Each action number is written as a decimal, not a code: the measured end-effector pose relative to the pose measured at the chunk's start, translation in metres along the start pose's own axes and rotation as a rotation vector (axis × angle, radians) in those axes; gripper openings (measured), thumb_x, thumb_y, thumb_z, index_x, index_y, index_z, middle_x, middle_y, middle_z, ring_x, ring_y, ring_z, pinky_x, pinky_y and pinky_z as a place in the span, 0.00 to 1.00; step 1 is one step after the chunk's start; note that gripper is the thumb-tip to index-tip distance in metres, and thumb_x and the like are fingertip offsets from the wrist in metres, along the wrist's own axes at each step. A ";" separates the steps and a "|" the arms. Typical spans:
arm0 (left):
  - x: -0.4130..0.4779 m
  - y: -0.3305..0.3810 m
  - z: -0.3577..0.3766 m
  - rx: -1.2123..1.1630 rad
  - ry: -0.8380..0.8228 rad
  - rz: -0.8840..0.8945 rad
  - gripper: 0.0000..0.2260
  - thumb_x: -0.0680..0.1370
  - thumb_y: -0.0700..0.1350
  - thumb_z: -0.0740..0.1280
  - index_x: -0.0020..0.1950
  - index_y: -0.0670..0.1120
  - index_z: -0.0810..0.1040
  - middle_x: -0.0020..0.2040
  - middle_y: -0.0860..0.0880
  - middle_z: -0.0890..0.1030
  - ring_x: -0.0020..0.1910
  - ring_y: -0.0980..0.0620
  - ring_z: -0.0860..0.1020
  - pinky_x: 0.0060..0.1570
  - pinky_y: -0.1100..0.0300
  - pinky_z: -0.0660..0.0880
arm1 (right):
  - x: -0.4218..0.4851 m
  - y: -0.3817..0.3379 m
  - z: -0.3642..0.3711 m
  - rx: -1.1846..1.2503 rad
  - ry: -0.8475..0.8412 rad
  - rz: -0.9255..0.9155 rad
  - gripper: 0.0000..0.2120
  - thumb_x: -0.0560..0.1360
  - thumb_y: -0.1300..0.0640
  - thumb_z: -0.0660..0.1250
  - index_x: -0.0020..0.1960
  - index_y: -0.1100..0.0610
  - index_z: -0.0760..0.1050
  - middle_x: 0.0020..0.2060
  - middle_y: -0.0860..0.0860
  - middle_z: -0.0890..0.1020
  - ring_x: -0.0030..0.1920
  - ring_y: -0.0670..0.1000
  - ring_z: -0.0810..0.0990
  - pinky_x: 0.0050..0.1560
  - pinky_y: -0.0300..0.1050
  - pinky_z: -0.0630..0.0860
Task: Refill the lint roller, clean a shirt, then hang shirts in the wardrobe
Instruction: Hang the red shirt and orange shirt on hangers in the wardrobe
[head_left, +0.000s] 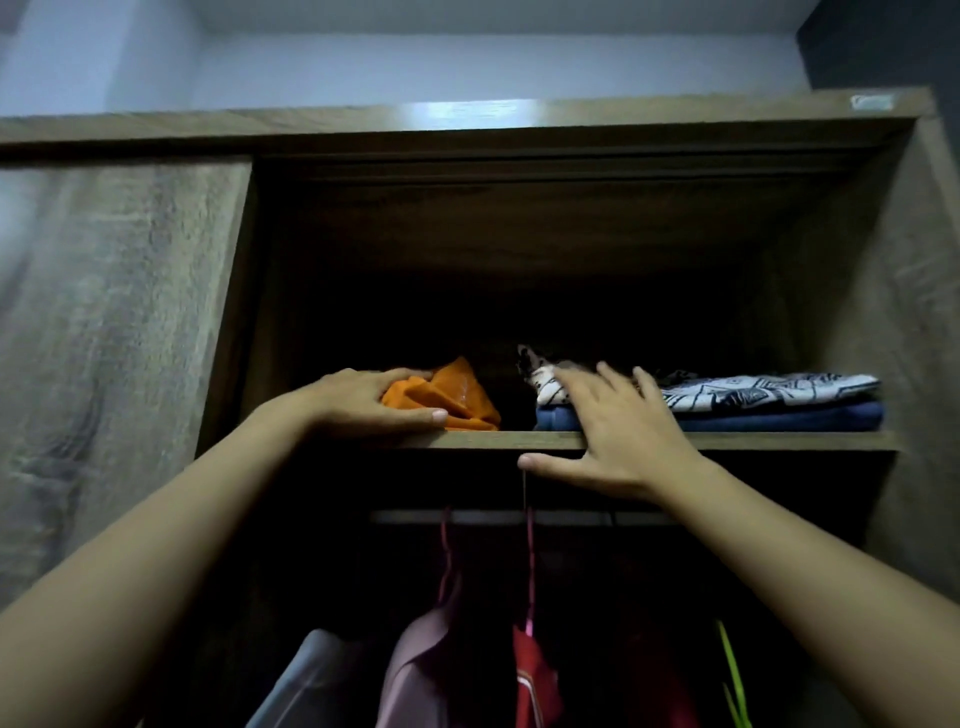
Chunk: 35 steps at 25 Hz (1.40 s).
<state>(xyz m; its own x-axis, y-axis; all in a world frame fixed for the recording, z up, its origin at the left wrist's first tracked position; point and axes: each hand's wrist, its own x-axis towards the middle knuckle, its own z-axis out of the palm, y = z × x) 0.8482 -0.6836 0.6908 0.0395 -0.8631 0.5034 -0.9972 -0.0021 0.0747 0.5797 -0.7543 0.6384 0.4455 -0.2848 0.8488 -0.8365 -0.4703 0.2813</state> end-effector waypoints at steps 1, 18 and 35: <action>0.002 -0.001 -0.003 -0.013 -0.014 -0.025 0.55 0.45 0.84 0.53 0.71 0.64 0.59 0.70 0.47 0.69 0.65 0.43 0.70 0.66 0.46 0.68 | 0.002 0.002 -0.004 -0.001 -0.041 0.007 0.52 0.60 0.20 0.46 0.75 0.49 0.51 0.75 0.50 0.59 0.74 0.54 0.60 0.71 0.57 0.57; -0.044 0.000 -0.008 -0.141 0.369 0.211 0.09 0.65 0.57 0.68 0.44 0.60 0.75 0.42 0.51 0.79 0.47 0.49 0.78 0.50 0.53 0.74 | 0.002 -0.006 -0.008 0.155 -0.089 -0.034 0.56 0.59 0.20 0.48 0.76 0.51 0.36 0.77 0.50 0.42 0.76 0.48 0.39 0.73 0.52 0.36; -0.276 -0.042 0.141 -0.469 0.040 0.476 0.04 0.67 0.48 0.61 0.36 0.50 0.67 0.33 0.55 0.75 0.34 0.61 0.74 0.35 0.66 0.66 | -0.213 -0.173 -0.049 0.585 -0.350 -0.364 0.07 0.69 0.56 0.61 0.41 0.48 0.63 0.40 0.42 0.66 0.42 0.47 0.73 0.39 0.45 0.73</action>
<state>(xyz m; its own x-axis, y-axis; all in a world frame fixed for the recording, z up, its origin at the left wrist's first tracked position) 0.8706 -0.5165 0.4276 -0.3869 -0.6961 0.6048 -0.7735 0.6020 0.1980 0.6134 -0.5711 0.4309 0.8166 -0.2293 0.5297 -0.3568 -0.9219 0.1509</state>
